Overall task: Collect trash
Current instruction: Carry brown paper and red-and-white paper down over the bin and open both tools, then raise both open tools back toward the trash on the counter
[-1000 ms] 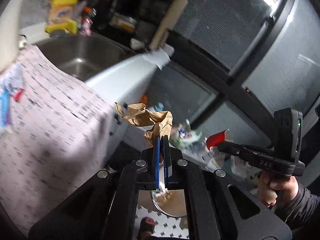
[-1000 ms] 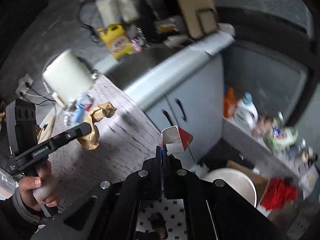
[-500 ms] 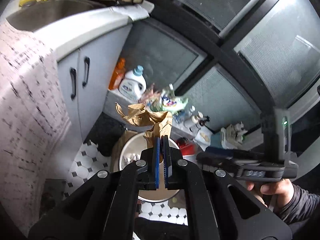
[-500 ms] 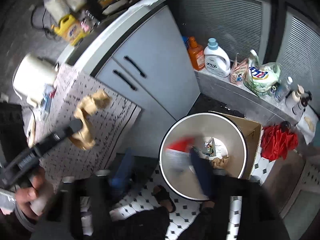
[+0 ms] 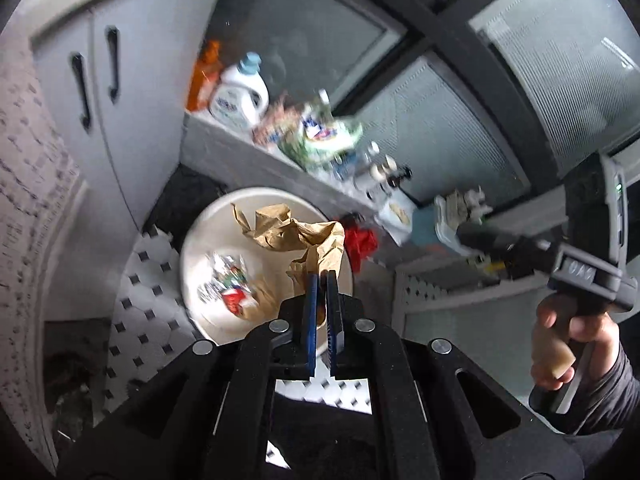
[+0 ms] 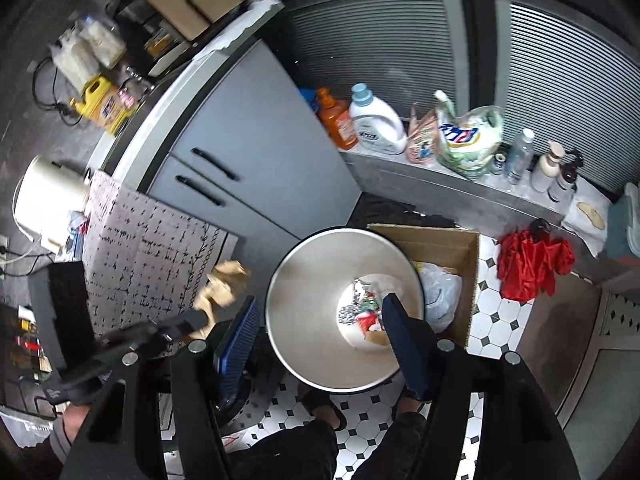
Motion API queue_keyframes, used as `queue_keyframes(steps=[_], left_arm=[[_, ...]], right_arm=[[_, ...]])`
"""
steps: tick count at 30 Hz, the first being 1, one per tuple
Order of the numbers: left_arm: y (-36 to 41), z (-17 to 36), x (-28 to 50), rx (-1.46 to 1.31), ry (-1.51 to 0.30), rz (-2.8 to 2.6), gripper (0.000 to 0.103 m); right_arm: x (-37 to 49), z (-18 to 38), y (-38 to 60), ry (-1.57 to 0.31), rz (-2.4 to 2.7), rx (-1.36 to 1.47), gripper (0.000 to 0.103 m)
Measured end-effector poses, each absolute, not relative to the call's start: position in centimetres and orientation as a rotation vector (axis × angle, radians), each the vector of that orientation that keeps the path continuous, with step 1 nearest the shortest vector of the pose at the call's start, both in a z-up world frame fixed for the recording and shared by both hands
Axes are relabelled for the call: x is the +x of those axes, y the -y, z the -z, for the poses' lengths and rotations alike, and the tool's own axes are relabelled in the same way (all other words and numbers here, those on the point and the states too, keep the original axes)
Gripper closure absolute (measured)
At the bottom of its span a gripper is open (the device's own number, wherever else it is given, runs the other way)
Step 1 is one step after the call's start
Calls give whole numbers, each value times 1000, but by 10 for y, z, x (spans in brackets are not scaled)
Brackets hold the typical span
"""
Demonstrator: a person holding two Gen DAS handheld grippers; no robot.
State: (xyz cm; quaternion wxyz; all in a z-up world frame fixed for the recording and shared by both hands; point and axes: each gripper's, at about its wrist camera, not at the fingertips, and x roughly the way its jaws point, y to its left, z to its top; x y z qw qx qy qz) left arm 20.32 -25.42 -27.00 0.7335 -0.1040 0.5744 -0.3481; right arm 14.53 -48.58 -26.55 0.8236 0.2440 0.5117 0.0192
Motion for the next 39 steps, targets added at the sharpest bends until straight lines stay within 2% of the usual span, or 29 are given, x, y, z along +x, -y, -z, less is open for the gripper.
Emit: queue_keyframes(steps=[1, 5, 8, 15, 22, 25, 29, 39], left_arm=[[258, 274, 203, -229, -1283, 772, 92], [259, 274, 204, -237, -1277, 740, 53], [251, 263, 205, -241, -1241, 720, 40], [211, 227, 213, -246, -1130, 623, 27], [143, 187, 220, -279, -996, 470, 15], [113, 172, 223, -295, -951, 415, 14], [75, 150, 223, -301, -873, 353, 9], [-10, 117, 211, -335, -760, 244, 8]], right_arm=[[143, 265, 489, -1084, -35, 521, 40], [137, 265, 496, -1077, -27, 526, 40], [135, 265, 497, -1074, -29, 529, 40], [149, 254, 473, -1052, -76, 506, 32], [177, 216, 422, -943, -149, 426, 14], [192, 197, 397, -887, -177, 393, 8], [208, 174, 362, -835, -224, 347, 8], [236, 133, 278, -787, -345, 249, 8]])
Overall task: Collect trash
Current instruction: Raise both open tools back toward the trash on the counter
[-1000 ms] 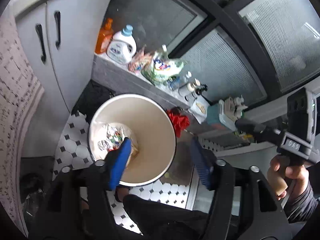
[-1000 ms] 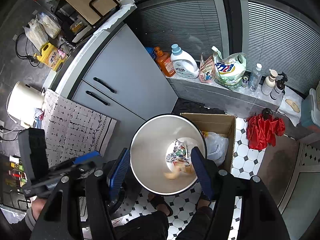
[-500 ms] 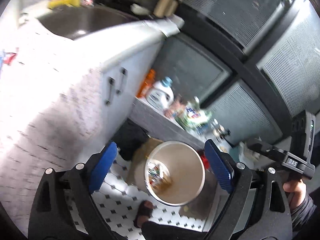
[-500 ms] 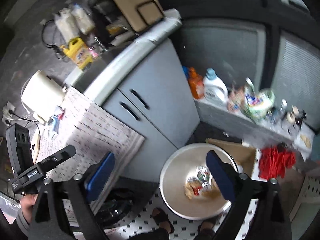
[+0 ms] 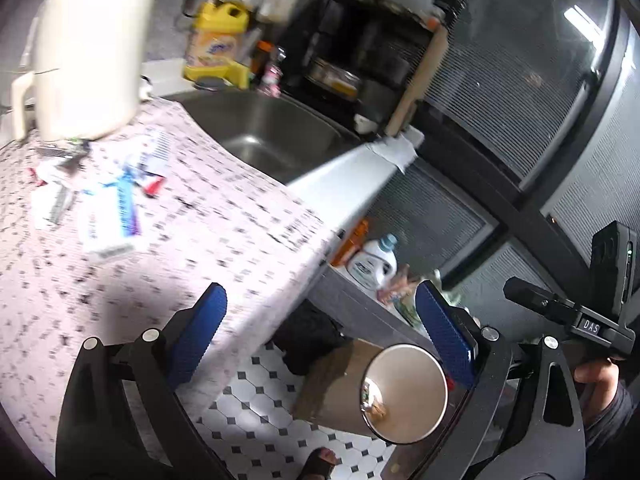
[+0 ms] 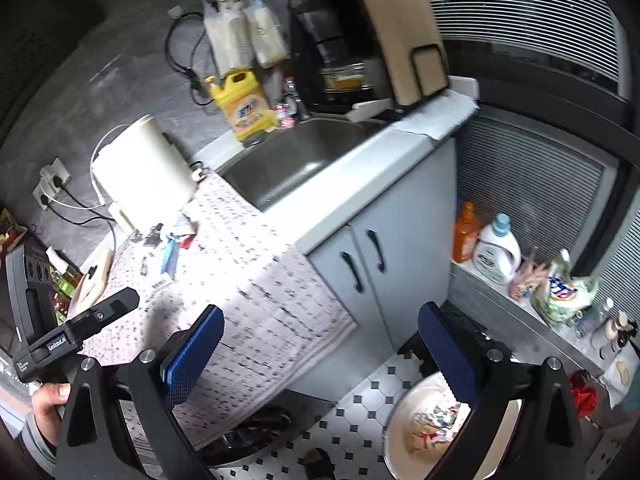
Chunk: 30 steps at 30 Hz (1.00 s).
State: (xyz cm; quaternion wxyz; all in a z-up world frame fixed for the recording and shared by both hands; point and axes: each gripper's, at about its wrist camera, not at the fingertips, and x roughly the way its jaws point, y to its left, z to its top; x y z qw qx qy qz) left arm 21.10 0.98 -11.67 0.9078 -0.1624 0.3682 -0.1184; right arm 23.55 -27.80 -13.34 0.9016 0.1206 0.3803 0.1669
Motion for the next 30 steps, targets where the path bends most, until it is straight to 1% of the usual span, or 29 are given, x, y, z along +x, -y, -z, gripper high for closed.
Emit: queue_keyframes(steps=[13, 21, 24, 28, 30], left_arm=[[-113, 121, 197, -435, -698, 91, 7], [-166, 121, 203, -481, -654, 30, 8], [-182, 121, 210, -492, -642, 28, 9], [-206, 124, 222, -496, -653, 8, 16], [-218, 131, 228, -510, -666, -7, 18]], right_arm=[[263, 109, 192, -792, -414, 141, 8], [269, 101, 146, -791, -449, 107, 8], [273, 102, 129, -804, -471, 108, 11], [280, 103, 106, -831, -485, 88, 13], [283, 104, 95, -829, -481, 76, 14]])
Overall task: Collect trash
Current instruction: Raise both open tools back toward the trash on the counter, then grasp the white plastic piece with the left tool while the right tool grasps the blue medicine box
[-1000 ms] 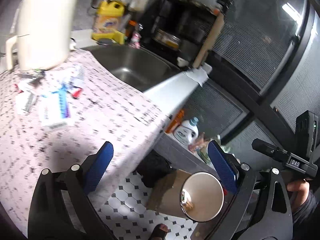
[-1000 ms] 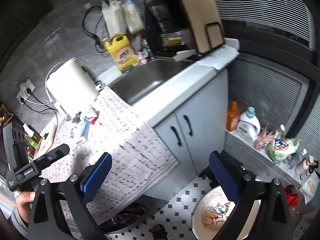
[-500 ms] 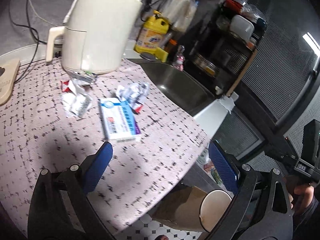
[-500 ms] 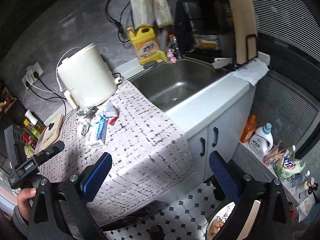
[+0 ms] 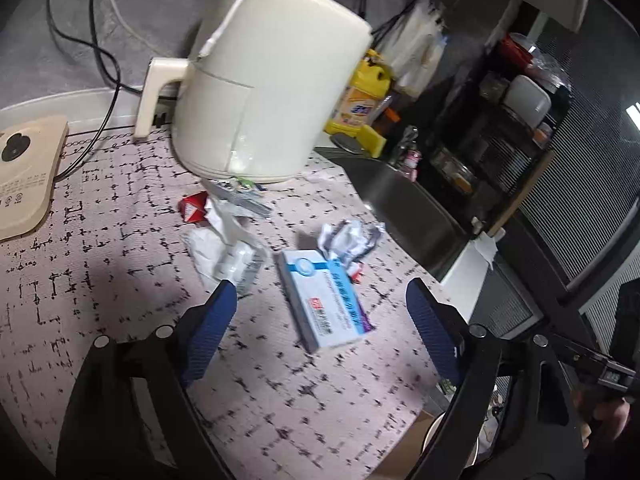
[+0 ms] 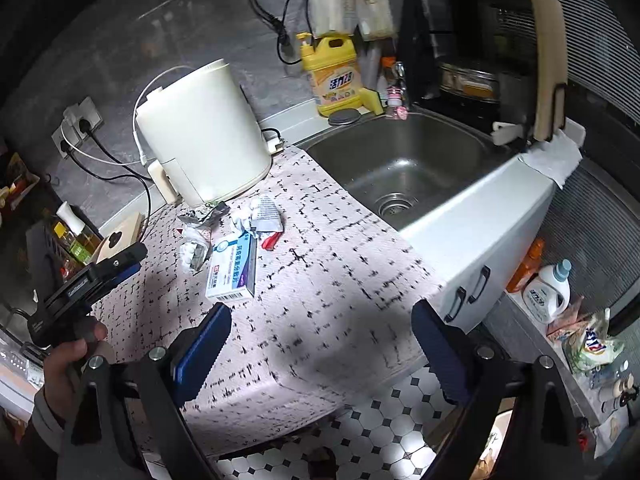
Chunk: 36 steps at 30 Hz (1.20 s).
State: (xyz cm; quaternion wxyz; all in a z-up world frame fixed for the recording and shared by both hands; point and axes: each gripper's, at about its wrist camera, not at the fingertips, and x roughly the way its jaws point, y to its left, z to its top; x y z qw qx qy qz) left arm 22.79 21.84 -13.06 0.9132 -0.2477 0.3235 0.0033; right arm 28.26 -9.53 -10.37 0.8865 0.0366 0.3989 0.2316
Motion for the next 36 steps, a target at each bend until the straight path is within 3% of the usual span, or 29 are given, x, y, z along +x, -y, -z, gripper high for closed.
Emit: queue_keyframes(steps=[6, 9, 14, 19, 22, 36], left_arm=[[-238, 154, 248, -496, -727, -14, 25], [-244, 163, 260, -481, -743, -2, 34], [-251, 174, 283, -437, -777, 23, 57], [-255, 192, 300, -374, -831, 25, 58], [-257, 203, 304, -369, -866, 34, 78], [-284, 177, 230, -449, -788, -19, 79]], right_arm=[[293, 118, 68, -853, -477, 99, 14], [296, 126, 53, -864, -471, 94, 14], [300, 135, 38, -876, -452, 103, 14], [301, 138, 28, -880, -444, 94, 14], [303, 141, 21, -884, -445, 96, 14], [315, 168, -59, -932, -566, -30, 8]])
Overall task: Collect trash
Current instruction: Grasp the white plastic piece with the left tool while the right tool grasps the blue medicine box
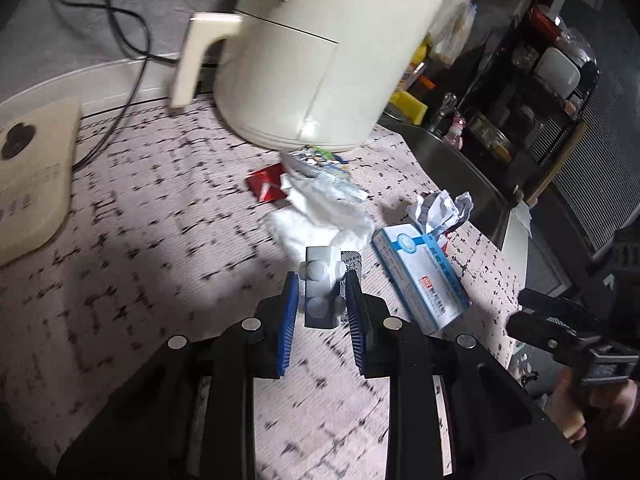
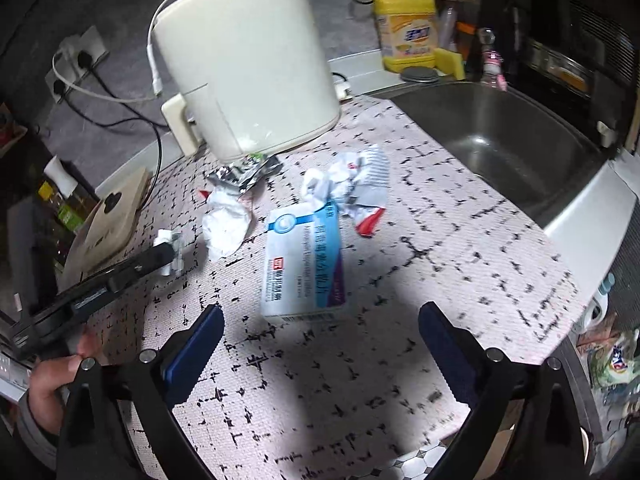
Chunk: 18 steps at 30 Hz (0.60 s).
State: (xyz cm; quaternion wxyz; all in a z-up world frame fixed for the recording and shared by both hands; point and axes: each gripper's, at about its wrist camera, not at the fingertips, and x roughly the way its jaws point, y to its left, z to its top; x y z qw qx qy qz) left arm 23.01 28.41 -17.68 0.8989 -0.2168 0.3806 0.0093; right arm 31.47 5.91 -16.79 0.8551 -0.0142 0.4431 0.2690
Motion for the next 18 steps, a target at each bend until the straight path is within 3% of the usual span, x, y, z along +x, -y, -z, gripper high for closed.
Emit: queue_keyframes(steps=[14, 15, 16, 17, 18], left_arm=[[-349, 181, 148, -542, -767, -172, 79], [-352, 181, 145, -545, -766, -171, 79], [-354, 182, 143, -546, -765, -170, 79], [-355, 183, 141, -547, -763, -168, 79], [-357, 184, 139, -547, -760, -167, 79]], right_arm=[[329, 207, -119, -976, -503, -188, 9], [331, 211, -121, -987, -493, -192, 13], [331, 215, -122, -999, -490, -191, 31], [329, 215, -123, -979, -468, -217, 41], [328, 215, -125, -990, -465, -227, 41]])
